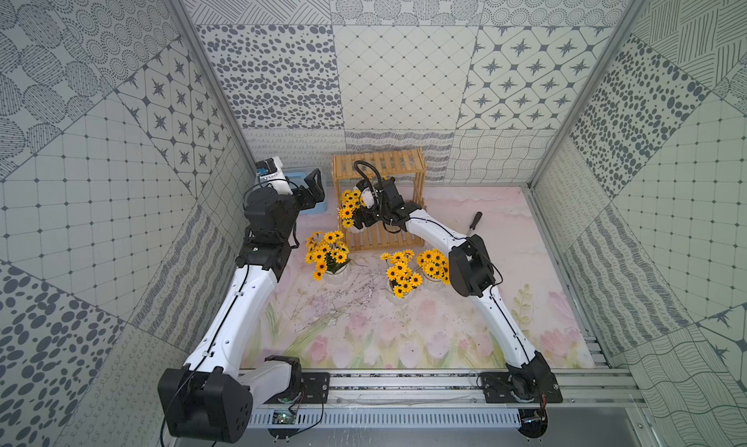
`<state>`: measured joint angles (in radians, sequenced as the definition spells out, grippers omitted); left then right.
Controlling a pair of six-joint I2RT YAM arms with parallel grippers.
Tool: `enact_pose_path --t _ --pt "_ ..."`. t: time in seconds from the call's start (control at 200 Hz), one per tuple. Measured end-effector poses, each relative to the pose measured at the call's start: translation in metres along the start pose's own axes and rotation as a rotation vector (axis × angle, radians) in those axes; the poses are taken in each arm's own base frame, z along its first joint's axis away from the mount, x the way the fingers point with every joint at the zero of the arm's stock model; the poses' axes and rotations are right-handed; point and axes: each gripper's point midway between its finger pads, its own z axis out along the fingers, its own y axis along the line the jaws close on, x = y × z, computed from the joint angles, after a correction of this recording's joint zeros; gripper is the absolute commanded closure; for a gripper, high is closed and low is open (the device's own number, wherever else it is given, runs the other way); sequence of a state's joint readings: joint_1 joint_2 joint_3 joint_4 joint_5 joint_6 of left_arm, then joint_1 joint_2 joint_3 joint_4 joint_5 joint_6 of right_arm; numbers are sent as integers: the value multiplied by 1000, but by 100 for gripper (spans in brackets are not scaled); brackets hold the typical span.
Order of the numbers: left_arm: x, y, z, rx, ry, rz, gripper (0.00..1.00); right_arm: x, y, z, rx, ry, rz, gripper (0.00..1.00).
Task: Take the sunflower pots off the shelves
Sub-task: Pick up the sunflower pot from the shelf.
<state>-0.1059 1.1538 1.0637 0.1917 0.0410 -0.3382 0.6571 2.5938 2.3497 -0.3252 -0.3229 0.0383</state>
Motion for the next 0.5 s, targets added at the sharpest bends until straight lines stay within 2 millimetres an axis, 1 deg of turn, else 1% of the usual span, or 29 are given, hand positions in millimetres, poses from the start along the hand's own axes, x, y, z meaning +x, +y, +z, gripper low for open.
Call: enact_pose_path --t 0.04,0.065,0.105,0.15,0.28,0.5 --pt "-1 0 0 1 -1 0 3 -11 0 -4 2 -31 4 26" --pt "-1 0 -1 1 -2 0 3 -9 1 -6 3 -23 15 28" --pt "-1 0 -1 1 -3 0 3 1 2 -6 0 -1 21 30" --pt "-1 0 -1 1 -3 0 3 -1 3 -6 7 -23 16 32" --pt "0 0 -1 1 -1 0 3 1 3 -12 19 -34 18 34" --pt "1 1 -1 -1 2 0 3 8 3 -19 40 -34 22 37"
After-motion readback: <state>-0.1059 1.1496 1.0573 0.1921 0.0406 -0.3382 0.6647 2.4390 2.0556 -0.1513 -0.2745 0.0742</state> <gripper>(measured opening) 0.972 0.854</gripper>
